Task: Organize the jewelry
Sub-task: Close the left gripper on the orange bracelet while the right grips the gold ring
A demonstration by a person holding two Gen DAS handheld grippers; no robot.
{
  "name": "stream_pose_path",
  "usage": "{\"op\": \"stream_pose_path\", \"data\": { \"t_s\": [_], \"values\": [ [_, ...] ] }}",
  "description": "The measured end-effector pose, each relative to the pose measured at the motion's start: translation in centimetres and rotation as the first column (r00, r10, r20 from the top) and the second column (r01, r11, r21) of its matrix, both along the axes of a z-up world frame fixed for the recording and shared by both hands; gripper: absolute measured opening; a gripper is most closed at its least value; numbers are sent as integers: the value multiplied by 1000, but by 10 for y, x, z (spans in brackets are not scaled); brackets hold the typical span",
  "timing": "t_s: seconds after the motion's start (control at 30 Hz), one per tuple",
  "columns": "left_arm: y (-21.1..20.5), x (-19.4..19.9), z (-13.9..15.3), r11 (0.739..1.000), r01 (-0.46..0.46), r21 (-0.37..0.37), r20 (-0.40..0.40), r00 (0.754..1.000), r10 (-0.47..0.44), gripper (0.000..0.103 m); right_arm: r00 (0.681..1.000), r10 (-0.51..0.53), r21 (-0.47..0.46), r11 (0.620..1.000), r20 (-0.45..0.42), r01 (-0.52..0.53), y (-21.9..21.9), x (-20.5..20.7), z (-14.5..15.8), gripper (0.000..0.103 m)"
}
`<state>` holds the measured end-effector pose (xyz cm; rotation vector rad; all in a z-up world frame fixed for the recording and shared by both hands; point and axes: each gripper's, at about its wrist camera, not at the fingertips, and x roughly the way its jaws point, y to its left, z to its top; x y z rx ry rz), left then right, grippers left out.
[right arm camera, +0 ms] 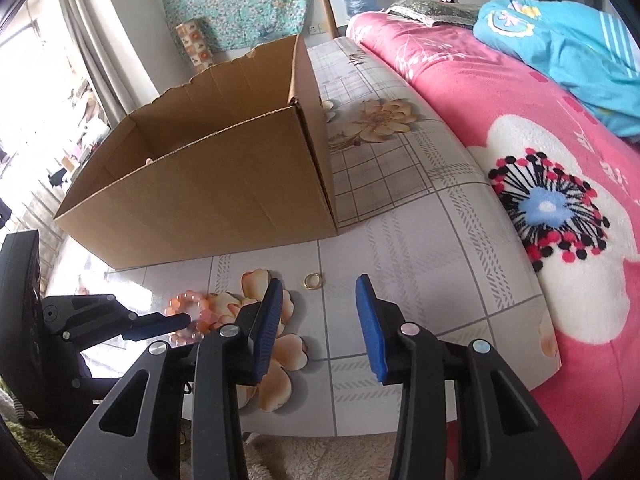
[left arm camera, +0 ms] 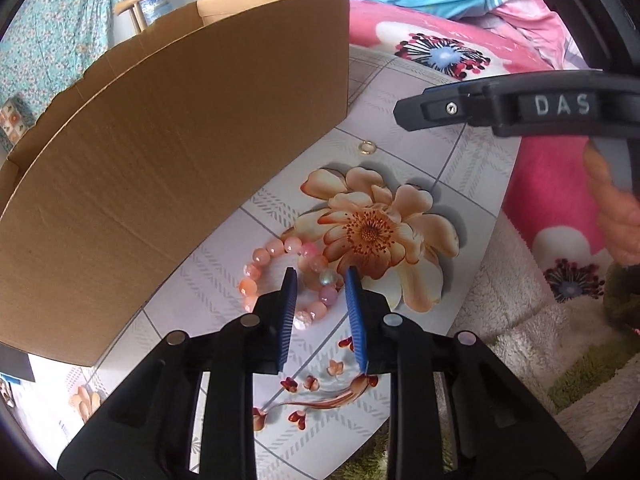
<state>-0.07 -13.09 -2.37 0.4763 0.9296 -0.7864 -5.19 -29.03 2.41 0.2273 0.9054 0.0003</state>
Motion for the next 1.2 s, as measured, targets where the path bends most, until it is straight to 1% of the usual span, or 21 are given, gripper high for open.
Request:
{"op": "stream_pose_path", "data": {
  "t_s": [0.17, 0.3, 0.47, 0.67, 0.8, 0.9, 1.2],
  "values": [
    [3, 7, -2, 1000, -23, -20, -13, 1000, 23, 9, 999, 36, -61, 997, -8, -37, 10, 9, -4, 30],
    [10, 11, -1, 999, -42, -32, -29, 999, 41, 8, 998, 67, -112, 991, -23, -69, 19, 18, -9, 27],
    [14, 11, 0, 998, -55, -38, -35, 998, 54, 8, 996, 83, -152, 985, -36, -88, 27, 27, -15, 24],
    [15, 13, 0, 997, -58, -46, -42, 998, 56, 8, 995, 76, -186, 979, -64, -87, 31, 32, -25, 16],
    [15, 13, 0, 997, -58, -47, -43, 997, 56, 8, 995, 74, -186, 979, -69, -86, 30, 32, -28, 11],
    [15, 13, 0, 997, -60, -49, -46, 997, 58, 8, 995, 76, -188, 978, -67, -87, 31, 31, -28, 11],
    [16, 15, 1, 996, -66, -62, -55, 997, 62, 8, 997, 61, -150, 986, -55, -69, 21, 29, -25, 11]
  ]
}}
